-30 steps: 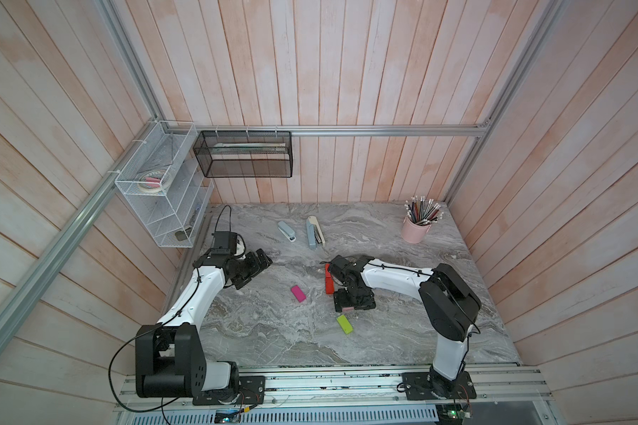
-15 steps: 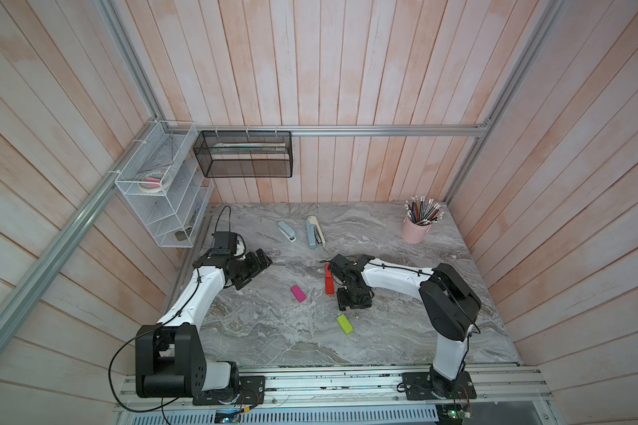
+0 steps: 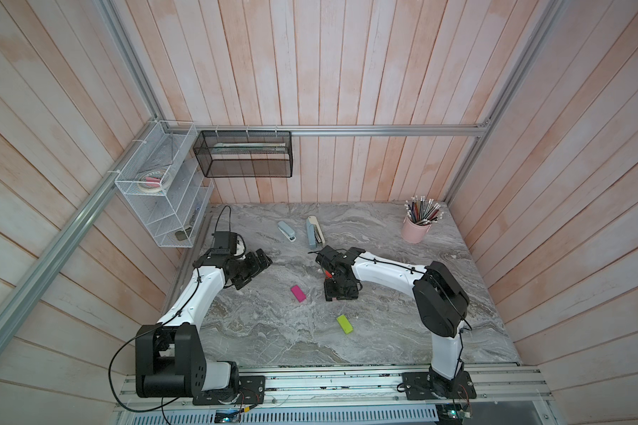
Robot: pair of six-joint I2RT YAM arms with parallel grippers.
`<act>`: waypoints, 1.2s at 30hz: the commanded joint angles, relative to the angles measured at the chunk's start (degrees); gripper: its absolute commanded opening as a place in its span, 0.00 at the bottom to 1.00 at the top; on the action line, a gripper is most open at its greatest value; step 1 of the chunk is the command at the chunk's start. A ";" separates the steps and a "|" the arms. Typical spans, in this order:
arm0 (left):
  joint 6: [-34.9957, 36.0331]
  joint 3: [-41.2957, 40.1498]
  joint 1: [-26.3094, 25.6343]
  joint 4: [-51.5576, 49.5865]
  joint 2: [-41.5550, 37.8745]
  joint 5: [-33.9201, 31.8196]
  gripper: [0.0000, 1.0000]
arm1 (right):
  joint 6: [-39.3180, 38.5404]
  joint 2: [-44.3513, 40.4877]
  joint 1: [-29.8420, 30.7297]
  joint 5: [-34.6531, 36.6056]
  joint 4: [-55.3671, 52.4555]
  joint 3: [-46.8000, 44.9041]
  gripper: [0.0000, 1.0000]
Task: Assemble the number 6 with building blocks
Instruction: Assemble the building block at the center of the board.
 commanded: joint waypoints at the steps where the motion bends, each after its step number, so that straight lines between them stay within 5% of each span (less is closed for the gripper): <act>1: 1.55 0.88 0.29 -0.16 -0.06 0.15 1.00 | 2.00 1.74 0.28 -0.68 -2.23 1.87 0.55; 36: 1.74 1.95 0.27 -1.17 0.14 0.15 1.00 | 3.48 6.50 -0.73 1.28 -3.08 3.16 0.55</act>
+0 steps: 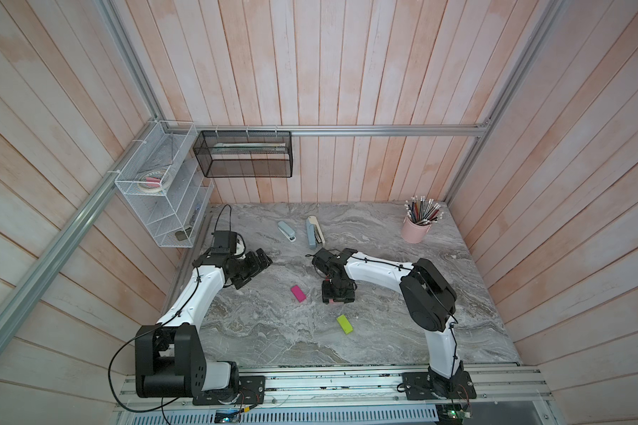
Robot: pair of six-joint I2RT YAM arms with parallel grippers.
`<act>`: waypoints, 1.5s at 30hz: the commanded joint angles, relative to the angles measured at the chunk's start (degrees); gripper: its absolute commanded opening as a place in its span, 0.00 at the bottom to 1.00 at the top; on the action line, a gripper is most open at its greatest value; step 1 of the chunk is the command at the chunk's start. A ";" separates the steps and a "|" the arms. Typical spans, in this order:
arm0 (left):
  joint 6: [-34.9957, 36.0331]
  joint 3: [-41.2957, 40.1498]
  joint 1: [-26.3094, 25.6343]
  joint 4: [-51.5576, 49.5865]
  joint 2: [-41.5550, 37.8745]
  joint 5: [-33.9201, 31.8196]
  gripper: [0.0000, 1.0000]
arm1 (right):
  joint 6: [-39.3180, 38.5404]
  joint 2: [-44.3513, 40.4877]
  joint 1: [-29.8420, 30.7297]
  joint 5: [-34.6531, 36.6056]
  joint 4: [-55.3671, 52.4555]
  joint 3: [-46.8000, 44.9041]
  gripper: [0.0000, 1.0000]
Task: Assemble the number 6 with building blocks
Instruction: Assemble the building block at the center of the board.
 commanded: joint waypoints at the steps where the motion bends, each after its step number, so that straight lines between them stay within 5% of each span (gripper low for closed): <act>1: 0.72 1.21 0.29 -0.29 0.06 0.11 1.00 | 0.26 2.10 -0.50 2.15 -1.77 0.83 0.55; 26: 0.55 1.01 0.29 -0.32 -0.21 -0.19 1.00 | -1.58 4.09 -0.45 2.92 -2.42 3.01 0.57; 31: 0.46 0.87 0.28 -0.29 -0.13 -0.26 1.00 | -1.48 3.91 -0.46 2.26 -1.54 2.18 0.68; 37: 0.52 0.61 0.30 -0.30 -0.36 -0.36 1.00 | -1.82 2.39 -0.48 1.11 0.54 1.25 0.94; 45: 0.37 0.26 0.29 -0.11 -0.82 -0.34 1.00 | -1.31 -6.41 0.30 1.49 0.32 -0.55 0.98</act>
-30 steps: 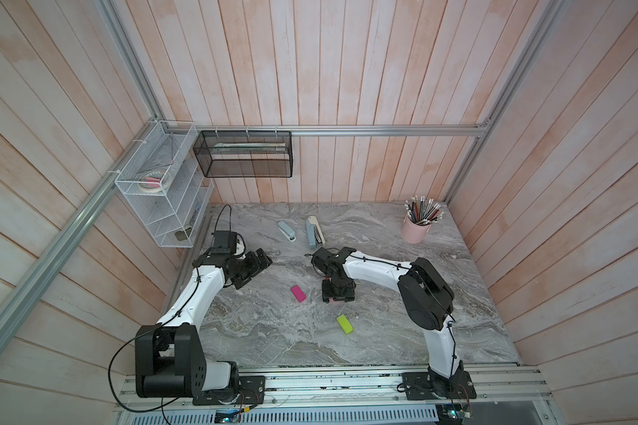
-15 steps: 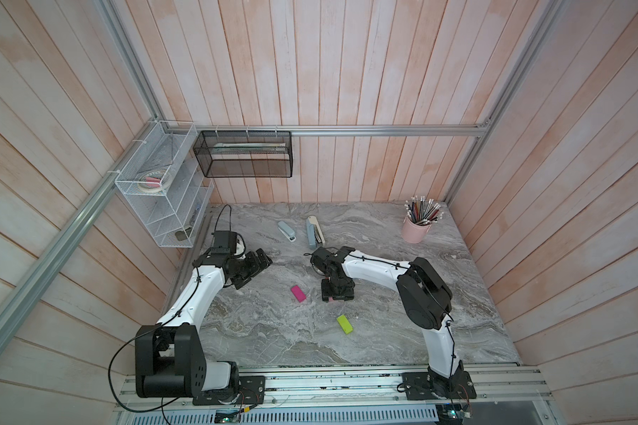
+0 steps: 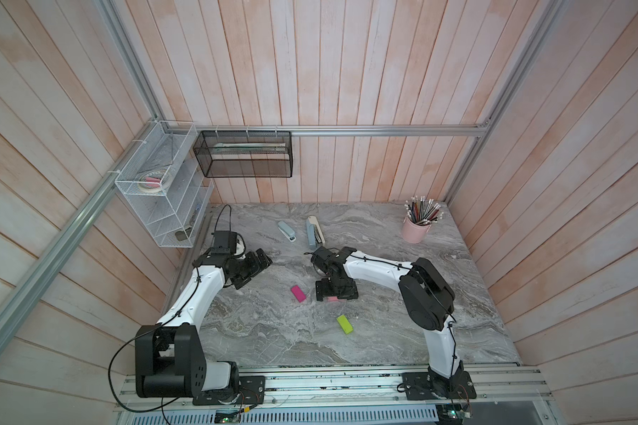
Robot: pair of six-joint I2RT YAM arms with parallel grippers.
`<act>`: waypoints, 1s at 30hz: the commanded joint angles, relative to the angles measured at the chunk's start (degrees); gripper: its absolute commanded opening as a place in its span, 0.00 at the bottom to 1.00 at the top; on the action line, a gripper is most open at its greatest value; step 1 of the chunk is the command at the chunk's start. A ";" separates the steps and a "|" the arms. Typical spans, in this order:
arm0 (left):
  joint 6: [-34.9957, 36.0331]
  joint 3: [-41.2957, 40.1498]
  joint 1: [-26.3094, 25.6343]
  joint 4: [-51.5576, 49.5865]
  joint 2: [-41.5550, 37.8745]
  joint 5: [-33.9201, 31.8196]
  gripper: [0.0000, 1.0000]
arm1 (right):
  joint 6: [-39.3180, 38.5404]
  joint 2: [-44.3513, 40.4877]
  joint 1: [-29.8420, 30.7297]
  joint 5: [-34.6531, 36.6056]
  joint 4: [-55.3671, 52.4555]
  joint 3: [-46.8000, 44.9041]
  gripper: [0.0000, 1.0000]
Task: Assemble the number 6 with building blocks
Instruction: Assemble the building block at the center of the board, then pick up the building block from the center of the board.
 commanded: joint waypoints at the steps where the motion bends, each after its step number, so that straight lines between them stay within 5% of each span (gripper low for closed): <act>1: 0.31 0.04 0.27 0.03 -0.91 -0.11 1.00 | 0.89 -7.56 0.53 0.55 -0.98 -1.97 0.98; 12: 0.48 -0.88 0.27 0.55 -1.25 0.26 1.00 | 11.19 -18.06 1.61 -5.64 -0.25 -15.43 0.94; 30: 0.79 -1.44 0.27 1.21 -0.70 0.91 1.00 | 2.43 -17.08 4.30 -4.66 3.61 -20.39 0.78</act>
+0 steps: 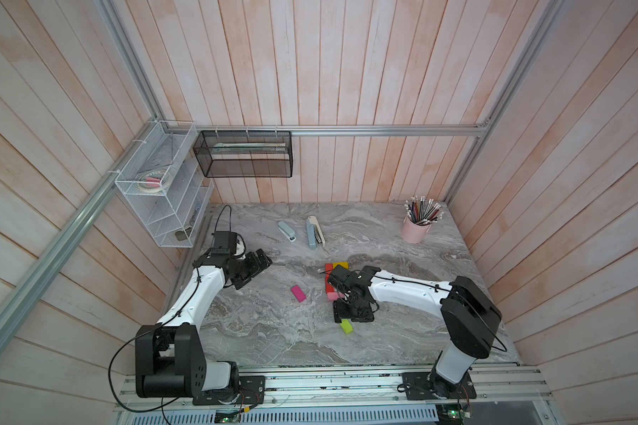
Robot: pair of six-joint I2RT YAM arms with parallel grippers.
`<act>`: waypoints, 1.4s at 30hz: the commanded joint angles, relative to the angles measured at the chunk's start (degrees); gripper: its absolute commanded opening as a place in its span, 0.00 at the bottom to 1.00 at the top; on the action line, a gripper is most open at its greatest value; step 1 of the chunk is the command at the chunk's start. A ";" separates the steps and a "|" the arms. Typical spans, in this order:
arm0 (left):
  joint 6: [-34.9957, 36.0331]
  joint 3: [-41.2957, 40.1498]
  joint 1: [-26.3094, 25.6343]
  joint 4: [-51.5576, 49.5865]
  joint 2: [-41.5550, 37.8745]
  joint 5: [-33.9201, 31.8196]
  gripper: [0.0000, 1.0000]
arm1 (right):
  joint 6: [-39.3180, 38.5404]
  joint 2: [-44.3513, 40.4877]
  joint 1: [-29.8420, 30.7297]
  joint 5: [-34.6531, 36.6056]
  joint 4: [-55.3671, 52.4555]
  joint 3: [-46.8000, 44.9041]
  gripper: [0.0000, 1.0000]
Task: Assemble the number 6 with building blocks
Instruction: Pick up the building block from the center of the board.
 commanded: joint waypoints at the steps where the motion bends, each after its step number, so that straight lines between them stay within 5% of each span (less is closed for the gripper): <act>1: 0.79 -0.88 0.27 0.81 -0.71 0.77 1.00 | -1.91 1.31 0.43 -0.48 0.66 1.23 0.78; 11: 0.85 -0.99 0.27 0.41 -1.24 0.10 1.00 | -5.24 6.57 1.04 -0.04 -0.09 4.40 0.69; 18: 0.88 -1.25 0.27 0.39 -1.42 -0.06 1.00 | -5.15 6.93 1.05 1.39 -1.09 4.35 0.45; 25: 0.50 -1.25 0.27 0.72 -1.15 0.16 1.00 | -4.51 5.74 1.12 3.08 -1.69 3.27 0.32; 34: 0.79 -0.94 0.27 0.38 -0.98 0.02 1.00 | -0.97 1.99 -0.02 6.82 -2.58 1.84 0.31; 42: 1.05 -0.77 0.27 0.33 -0.63 -0.03 1.00 | -3.34 -1.24 -7.23 9.06 -3.42 3.21 0.31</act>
